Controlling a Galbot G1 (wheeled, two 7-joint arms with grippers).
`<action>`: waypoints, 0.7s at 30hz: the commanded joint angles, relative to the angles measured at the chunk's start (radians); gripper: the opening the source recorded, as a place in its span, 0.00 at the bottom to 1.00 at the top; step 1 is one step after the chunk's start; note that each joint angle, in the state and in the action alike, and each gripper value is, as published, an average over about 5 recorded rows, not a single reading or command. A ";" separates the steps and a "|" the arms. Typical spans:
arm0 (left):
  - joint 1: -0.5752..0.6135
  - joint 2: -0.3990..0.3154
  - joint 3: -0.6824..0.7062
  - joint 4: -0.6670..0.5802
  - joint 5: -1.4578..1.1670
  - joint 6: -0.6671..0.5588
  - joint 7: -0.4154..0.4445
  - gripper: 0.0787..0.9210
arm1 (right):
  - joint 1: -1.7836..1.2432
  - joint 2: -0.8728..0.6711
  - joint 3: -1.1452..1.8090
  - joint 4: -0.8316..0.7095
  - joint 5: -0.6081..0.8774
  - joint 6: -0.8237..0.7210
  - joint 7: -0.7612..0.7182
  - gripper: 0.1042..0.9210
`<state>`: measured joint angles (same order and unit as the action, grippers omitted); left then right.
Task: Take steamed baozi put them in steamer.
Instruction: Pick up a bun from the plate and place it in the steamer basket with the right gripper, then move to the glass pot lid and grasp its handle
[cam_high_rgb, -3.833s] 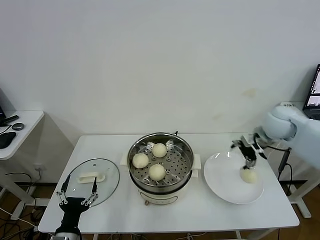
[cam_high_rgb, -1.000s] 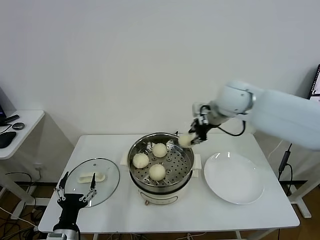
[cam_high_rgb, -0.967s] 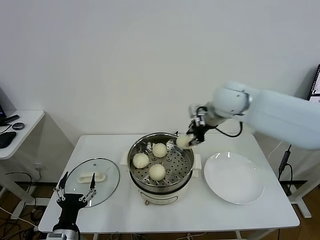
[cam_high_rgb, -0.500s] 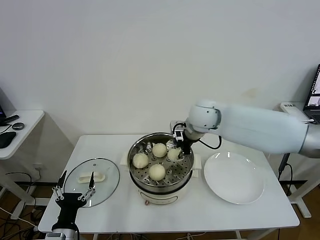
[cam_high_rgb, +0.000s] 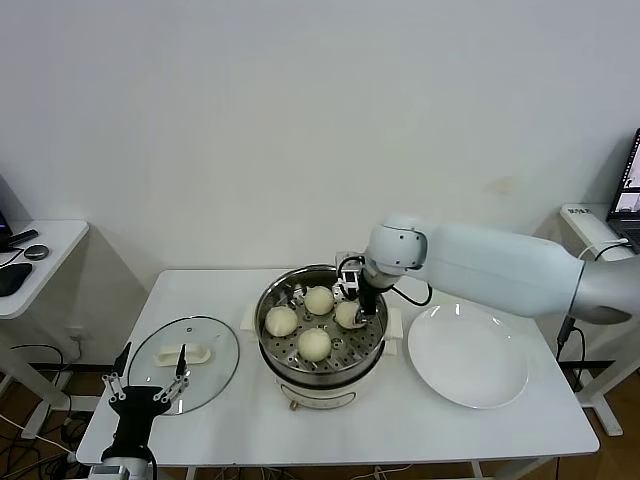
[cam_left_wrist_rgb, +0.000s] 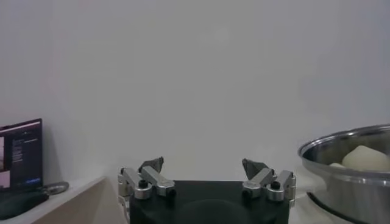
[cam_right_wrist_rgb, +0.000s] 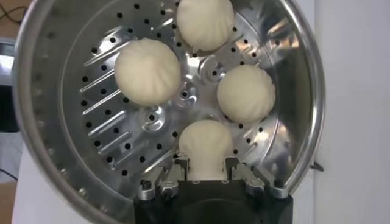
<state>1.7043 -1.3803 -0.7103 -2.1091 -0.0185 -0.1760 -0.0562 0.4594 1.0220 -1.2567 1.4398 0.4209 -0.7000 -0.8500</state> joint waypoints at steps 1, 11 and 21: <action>0.002 -0.001 -0.003 -0.003 -0.001 0.000 0.000 0.88 | -0.018 0.001 0.024 -0.020 -0.013 -0.007 0.011 0.54; 0.000 -0.001 0.000 -0.007 0.000 0.003 0.001 0.88 | 0.023 -0.122 0.130 0.123 0.060 -0.023 0.042 0.86; -0.002 0.001 0.001 -0.002 -0.015 -0.008 0.000 0.88 | -0.240 -0.451 0.348 0.417 0.216 0.096 0.469 0.88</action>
<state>1.7021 -1.3799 -0.7097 -2.1157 -0.0265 -0.1775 -0.0559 0.4327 0.8433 -1.1026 1.6171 0.5225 -0.7004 -0.7080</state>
